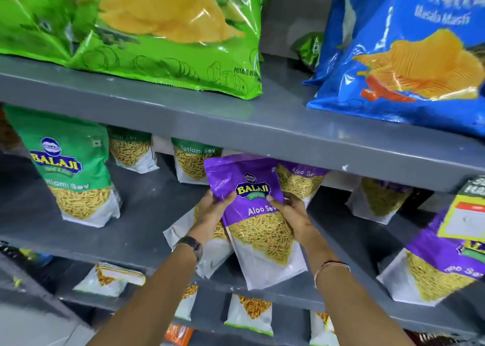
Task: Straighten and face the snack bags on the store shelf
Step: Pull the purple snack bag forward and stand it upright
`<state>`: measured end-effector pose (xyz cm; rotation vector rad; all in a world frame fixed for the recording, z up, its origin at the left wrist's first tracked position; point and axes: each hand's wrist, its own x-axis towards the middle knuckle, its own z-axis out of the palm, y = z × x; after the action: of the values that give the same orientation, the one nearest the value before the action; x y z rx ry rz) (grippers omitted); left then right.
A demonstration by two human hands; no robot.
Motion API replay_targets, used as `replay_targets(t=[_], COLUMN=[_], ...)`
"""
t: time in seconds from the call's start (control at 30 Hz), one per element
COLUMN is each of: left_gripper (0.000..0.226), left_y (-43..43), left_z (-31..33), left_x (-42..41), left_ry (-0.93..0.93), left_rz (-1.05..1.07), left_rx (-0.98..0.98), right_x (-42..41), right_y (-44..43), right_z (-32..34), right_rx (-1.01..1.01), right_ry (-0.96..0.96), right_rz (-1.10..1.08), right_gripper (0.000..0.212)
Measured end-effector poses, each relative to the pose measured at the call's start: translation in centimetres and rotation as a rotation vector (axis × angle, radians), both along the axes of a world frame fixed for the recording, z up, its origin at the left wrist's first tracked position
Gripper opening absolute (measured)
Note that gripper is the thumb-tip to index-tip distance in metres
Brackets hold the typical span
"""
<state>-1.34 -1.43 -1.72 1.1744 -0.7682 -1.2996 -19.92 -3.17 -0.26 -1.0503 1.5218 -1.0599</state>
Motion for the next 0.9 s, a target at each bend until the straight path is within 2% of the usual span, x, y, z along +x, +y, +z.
replay_targets(t=[0.2, 0.37, 0.6, 0.9], left_gripper=[0.026, 0.028, 0.034, 0.032], left_y=[3.2, 6.2, 11.3, 13.4], left_z=[1.7, 3.7, 6.6, 12.4], left_x=[0.4, 1.5, 4.3, 6.1], left_ry=[-0.031, -0.077, -0.064, -0.038], left_rz=[-0.057, -0.114, -0.288, -0.322], left_rx=[-0.163, -0.296, -0.445, -0.567], right_x=[0.2, 0.6, 4.1, 4.5], right_y=[4.4, 9.3, 17.6, 20.3], right_z=[2.0, 4.0, 4.6, 10.5], right_rx=[-0.125, -0.268, -0.468, -0.649], right_ry=[-0.050, -0.030, -0.139, -0.072], right_rz=[-0.025, -0.076, -0.267, -0.258], right_gripper=[0.047, 0.048, 0.042, 0.041])
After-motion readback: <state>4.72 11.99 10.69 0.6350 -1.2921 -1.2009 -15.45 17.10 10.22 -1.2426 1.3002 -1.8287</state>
